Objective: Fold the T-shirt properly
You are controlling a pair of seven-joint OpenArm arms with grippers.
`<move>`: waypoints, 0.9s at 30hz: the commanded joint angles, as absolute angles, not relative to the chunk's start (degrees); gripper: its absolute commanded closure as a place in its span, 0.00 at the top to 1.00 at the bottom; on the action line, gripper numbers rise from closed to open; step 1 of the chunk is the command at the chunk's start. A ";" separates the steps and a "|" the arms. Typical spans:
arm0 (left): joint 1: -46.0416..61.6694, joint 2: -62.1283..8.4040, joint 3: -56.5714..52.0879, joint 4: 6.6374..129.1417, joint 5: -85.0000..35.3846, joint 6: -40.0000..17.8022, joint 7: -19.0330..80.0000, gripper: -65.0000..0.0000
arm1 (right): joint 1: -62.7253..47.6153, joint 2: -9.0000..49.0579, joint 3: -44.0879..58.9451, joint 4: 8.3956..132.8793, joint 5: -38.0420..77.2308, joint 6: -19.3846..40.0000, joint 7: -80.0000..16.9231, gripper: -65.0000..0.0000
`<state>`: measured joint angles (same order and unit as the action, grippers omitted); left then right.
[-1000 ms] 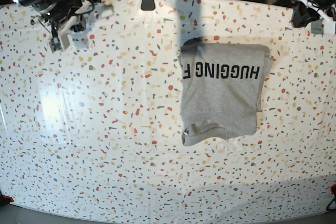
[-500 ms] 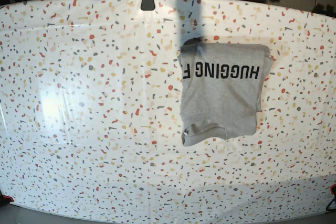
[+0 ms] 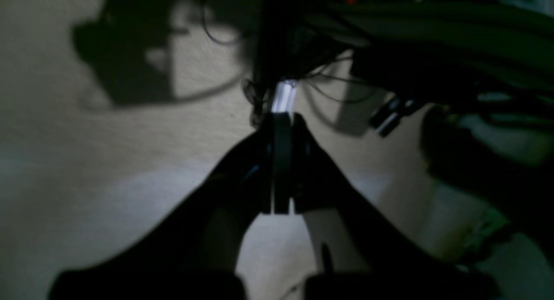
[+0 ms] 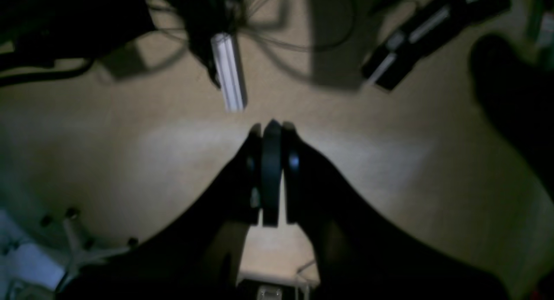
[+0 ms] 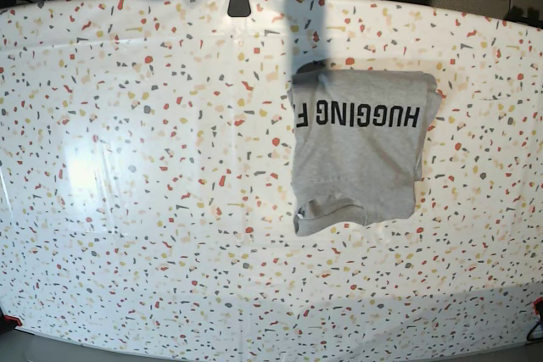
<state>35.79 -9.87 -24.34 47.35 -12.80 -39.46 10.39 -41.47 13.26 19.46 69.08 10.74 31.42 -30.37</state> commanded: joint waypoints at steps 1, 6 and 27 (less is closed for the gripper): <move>35.86 -10.55 -24.51 45.54 -12.82 -40.00 9.61 0.00 | -40.58 14.81 19.86 66.35 10.63 32.84 -29.43 0.00; 31.57 -10.24 -24.51 37.04 -8.86 -40.00 5.19 0.00 | -31.83 18.76 19.86 49.08 10.04 35.62 -24.43 0.00; 13.74 -3.09 -24.51 19.11 -2.31 -23.92 1.39 0.00 | -9.63 19.51 7.20 18.83 0.23 32.47 -10.11 0.00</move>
<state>12.97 -2.96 -24.38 19.27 -2.57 -23.88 1.45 -9.54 18.37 6.90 18.74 0.12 32.10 -10.15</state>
